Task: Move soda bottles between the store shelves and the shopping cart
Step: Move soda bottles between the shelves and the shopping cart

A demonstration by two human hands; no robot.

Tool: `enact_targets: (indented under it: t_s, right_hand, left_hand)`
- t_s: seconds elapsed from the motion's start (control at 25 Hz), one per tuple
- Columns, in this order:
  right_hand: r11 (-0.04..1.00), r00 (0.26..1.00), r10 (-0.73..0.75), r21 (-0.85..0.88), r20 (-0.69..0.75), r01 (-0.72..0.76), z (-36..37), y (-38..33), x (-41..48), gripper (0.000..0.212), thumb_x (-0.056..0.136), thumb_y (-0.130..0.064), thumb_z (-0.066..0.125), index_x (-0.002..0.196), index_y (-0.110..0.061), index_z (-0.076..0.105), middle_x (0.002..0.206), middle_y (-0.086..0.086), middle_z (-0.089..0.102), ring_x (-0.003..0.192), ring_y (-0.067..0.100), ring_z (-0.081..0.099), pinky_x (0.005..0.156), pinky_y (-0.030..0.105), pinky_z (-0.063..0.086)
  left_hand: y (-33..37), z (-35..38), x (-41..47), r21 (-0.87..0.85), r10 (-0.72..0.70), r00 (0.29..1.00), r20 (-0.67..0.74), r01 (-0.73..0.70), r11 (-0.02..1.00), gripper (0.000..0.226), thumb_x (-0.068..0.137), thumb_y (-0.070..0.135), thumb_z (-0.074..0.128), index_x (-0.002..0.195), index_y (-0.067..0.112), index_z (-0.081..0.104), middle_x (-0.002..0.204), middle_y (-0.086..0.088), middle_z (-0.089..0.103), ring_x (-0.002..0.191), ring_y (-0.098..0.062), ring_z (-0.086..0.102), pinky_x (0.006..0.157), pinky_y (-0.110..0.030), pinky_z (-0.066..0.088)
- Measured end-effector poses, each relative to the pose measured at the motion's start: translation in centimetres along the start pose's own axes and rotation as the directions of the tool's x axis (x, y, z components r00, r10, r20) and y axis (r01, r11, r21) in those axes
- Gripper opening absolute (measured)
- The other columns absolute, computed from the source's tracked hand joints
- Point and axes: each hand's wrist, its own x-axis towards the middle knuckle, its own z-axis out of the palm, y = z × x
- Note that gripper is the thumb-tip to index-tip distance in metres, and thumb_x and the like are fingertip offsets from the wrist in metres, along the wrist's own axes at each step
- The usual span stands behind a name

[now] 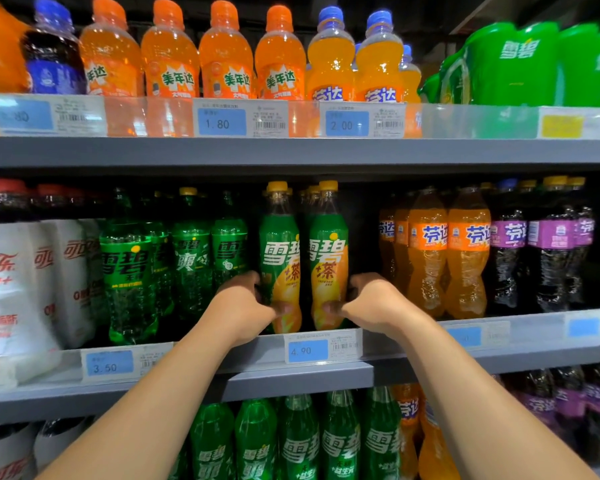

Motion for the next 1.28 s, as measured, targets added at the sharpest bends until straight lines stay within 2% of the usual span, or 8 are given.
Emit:
enact_targets:
  t_s: [0.2, 0.36, 0.56, 0.64, 0.88, 1.04, 1.2, 1.28]
  right_hand:
    - [1.000, 1.000, 0.006, 0.005, 0.023, -0.006, -0.2, 0.0, 0.0, 0.067, 0.082, -0.044, 0.080, 0.141, -0.023, 0.056, 0.130, 0.000, 0.067, 0.114, 0.024, 0.065, 0.097, 0.043, 0.057]
    - [0.999, 1.000, 0.028, -0.033, -0.009, -0.029, 0.0, -0.2, -0.7, 0.087, 0.076, -0.049, 0.083, 0.149, -0.025, 0.044, 0.141, 0.001, 0.059, 0.124, 0.027, 0.059, 0.101, 0.045, 0.054]
    - [0.999, 0.999, 0.027, 0.033, -0.027, -0.026, -0.5, -1.1, -1.2, 0.057, 0.078, -0.040, 0.085, 0.128, -0.024, 0.064, 0.117, 0.000, 0.072, 0.106, 0.024, 0.068, 0.094, 0.043, 0.058]
    - [1.000, 0.999, 0.027, 0.012, -0.032, -0.026, -0.4, -0.9, -1.3, 0.063, 0.079, -0.041, 0.084, 0.135, -0.022, 0.061, 0.122, 0.001, 0.071, 0.110, 0.024, 0.067, 0.096, 0.042, 0.057]
    - [0.999, 0.998, 0.030, -0.035, -0.050, -0.032, -0.3, -0.5, -1.1, 0.080, 0.080, -0.047, 0.081, 0.148, -0.024, 0.046, 0.136, 0.001, 0.063, 0.119, 0.025, 0.062, 0.097, 0.042, 0.057]
    - [0.991, 0.964, -0.084, 0.082, -0.251, 0.108, -0.2, -0.9, -2.0, 0.082, 0.078, -0.037, 0.083, 0.146, -0.023, 0.039, 0.122, -0.003, 0.063, 0.107, 0.016, 0.064, 0.071, 0.018, 0.053]
    - [0.906, 0.860, -0.241, 0.214, -0.450, 0.366, -1.0, -1.0, -4.4, 0.052, 0.087, -0.028, 0.077, 0.131, -0.028, 0.048, 0.129, -0.012, 0.054, 0.121, 0.006, 0.053, 0.093, 0.018, 0.047]
    - [0.858, 0.794, -0.371, 0.149, -0.481, 0.491, -2.6, 0.1, -6.1, 0.048, 0.090, -0.025, 0.074, 0.132, -0.028, 0.051, 0.133, -0.013, 0.054, 0.125, 0.000, 0.050, 0.104, 0.017, 0.044]
  left_hand:
    - [-0.2, 0.0, 0.5, -0.005, 0.007, 1.000, 0.006, -0.007, 1.000, 0.088, 0.075, 0.052, 0.083, 0.146, 0.017, 0.045, 0.101, 0.006, 0.061, 0.092, -0.019, 0.061, 0.075, -0.029, 0.047]
    - [-0.2, 0.3, 0.2, -0.049, -0.014, 0.999, -0.051, 0.011, 0.999, 0.108, 0.069, 0.046, 0.085, 0.153, 0.025, 0.022, 0.096, 0.006, 0.062, 0.081, -0.013, 0.061, 0.061, -0.026, 0.044]
    - [0.2, -0.1, -0.4, -0.004, 0.000, 0.999, -0.050, 0.000, 1.000, 0.082, 0.070, 0.046, 0.085, 0.135, 0.021, 0.044, 0.096, 0.001, 0.065, 0.084, -0.020, 0.062, 0.066, -0.031, 0.049]
    - [0.4, -0.2, -0.5, -0.008, -0.001, 0.999, -0.037, 0.001, 1.000, 0.073, 0.070, 0.046, 0.086, 0.127, 0.020, 0.049, 0.093, 0.001, 0.066, 0.083, -0.019, 0.062, 0.067, -0.030, 0.048]
    - [0.2, 0.0, -0.5, -0.076, 0.050, 0.994, -0.100, -0.058, 0.995, 0.105, 0.070, 0.038, 0.086, 0.149, 0.025, 0.019, 0.090, 0.006, 0.061, 0.072, -0.007, 0.059, 0.050, -0.022, 0.043]
    - [0.0, -0.1, -0.8, -0.093, 0.129, 0.972, -0.197, -0.149, 0.984, 0.100, 0.072, 0.037, 0.082, 0.151, 0.026, 0.021, 0.109, 0.010, 0.057, 0.079, 0.000, 0.055, 0.061, -0.022, 0.044]
    - [0.4, 0.1, -2.0, 0.033, 0.261, 0.888, -0.379, -0.269, 0.962, 0.070, 0.076, 0.037, 0.082, 0.131, 0.007, 0.051, 0.101, 0.000, 0.057, 0.091, -0.023, 0.060, 0.072, -0.032, 0.046]
    - [0.6, 0.3, -2.8, 0.191, 0.426, 0.771, -0.474, -0.382, 0.904, 0.058, 0.081, 0.034, 0.077, 0.124, 0.004, 0.052, 0.099, -0.015, 0.057, 0.090, -0.038, 0.059, 0.070, -0.037, 0.045]
